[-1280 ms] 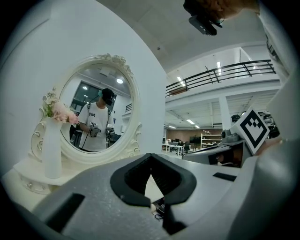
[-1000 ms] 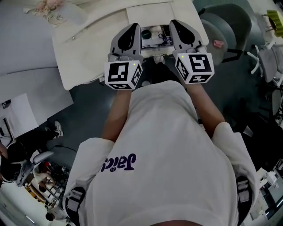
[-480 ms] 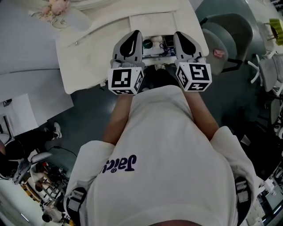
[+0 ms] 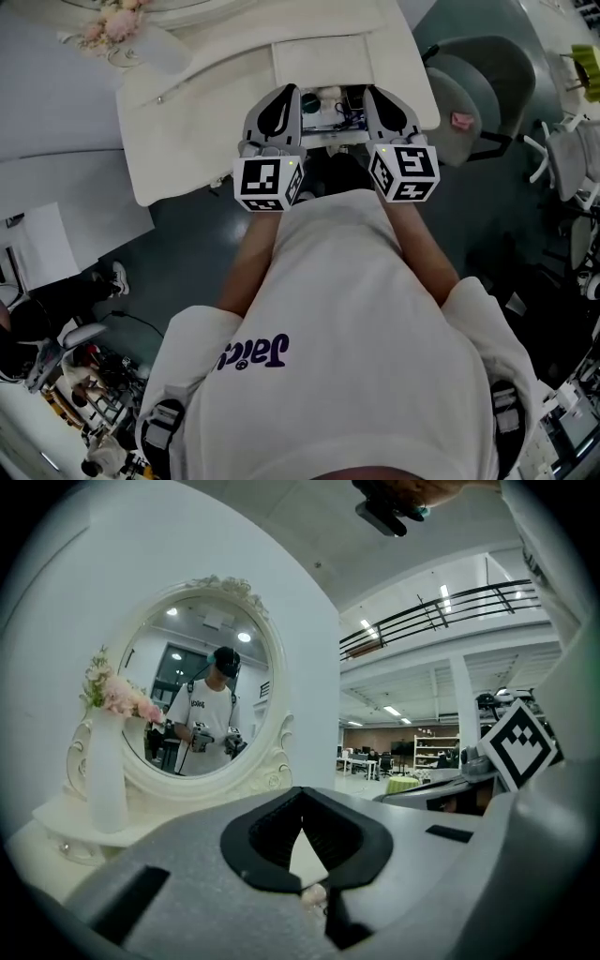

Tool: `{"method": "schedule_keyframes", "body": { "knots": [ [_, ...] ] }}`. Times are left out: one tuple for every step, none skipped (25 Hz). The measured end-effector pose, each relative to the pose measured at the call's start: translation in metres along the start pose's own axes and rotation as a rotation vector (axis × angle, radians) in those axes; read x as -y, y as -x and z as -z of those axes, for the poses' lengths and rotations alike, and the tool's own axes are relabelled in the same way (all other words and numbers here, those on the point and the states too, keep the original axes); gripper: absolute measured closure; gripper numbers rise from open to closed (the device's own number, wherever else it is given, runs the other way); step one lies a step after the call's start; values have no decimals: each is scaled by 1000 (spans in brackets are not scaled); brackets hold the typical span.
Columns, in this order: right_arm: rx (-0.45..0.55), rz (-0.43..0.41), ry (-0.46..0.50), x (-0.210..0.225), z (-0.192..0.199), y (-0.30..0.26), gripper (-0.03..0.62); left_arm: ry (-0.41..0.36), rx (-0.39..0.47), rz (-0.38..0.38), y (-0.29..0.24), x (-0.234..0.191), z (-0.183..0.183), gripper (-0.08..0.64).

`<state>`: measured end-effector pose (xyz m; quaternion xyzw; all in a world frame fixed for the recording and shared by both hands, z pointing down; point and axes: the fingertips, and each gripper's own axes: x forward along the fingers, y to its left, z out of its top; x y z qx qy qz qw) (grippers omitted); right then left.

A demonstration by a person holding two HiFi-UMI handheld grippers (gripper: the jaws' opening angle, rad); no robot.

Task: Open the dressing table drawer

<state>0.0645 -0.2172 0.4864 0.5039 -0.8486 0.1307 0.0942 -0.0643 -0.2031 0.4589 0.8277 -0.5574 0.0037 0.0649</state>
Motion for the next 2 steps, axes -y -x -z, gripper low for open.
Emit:
{"method": "schedule_keyframes", "body": {
  "knots": [
    [-22,-12,-40,1,9,-2,581,14,-16,4,-1,0,7,546],
    [-45,-26,-85,3,18,-4,583,30,-33,8,-2,-1,14,546]
  ]
}}
